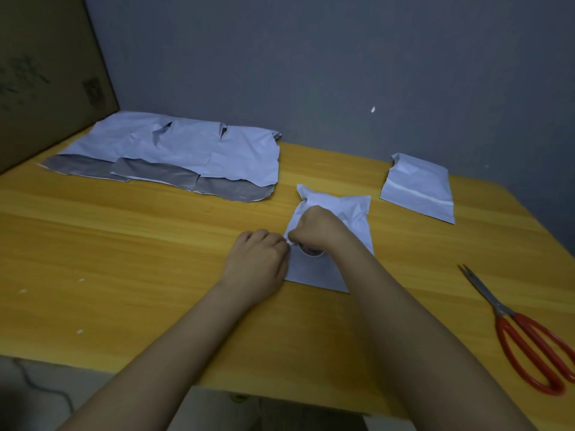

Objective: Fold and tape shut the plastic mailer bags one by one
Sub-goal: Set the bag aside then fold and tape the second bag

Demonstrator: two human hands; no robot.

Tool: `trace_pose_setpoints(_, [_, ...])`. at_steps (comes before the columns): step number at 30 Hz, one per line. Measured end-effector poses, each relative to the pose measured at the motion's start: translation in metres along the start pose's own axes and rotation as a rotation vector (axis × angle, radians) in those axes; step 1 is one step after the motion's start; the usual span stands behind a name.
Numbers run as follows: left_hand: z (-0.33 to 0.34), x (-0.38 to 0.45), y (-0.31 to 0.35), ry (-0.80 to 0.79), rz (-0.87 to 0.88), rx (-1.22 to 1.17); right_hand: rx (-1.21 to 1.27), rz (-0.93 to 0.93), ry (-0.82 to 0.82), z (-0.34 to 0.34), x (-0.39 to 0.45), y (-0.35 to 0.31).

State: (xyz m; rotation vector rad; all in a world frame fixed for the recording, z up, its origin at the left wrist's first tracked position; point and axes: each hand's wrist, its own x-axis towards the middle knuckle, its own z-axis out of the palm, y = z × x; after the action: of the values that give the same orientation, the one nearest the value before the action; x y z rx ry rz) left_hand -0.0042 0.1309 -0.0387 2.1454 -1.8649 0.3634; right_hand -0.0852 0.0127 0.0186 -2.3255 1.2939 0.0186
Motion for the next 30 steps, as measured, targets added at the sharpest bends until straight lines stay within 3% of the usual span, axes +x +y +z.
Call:
trace_pose_setpoints(9, [0.006,0.005,0.006,0.051,-0.034,0.013,0.013,-0.124,0.024,0.000,-0.011,0.004])
trace_pose_setpoints(13, [0.008,0.004,0.008,0.089,-0.033,0.009,0.184,-0.156,0.051,-0.007,-0.016,0.010])
trace_pose_setpoints(19, [0.008,0.006,0.010,0.118,-0.037,-0.004,0.660,-0.166,0.080,0.004,-0.022,0.037])
trace_pose_setpoints(30, [0.017,0.011,0.016,0.199,-0.128,-0.034,0.776,-0.258,0.160,0.011,-0.022,0.049])
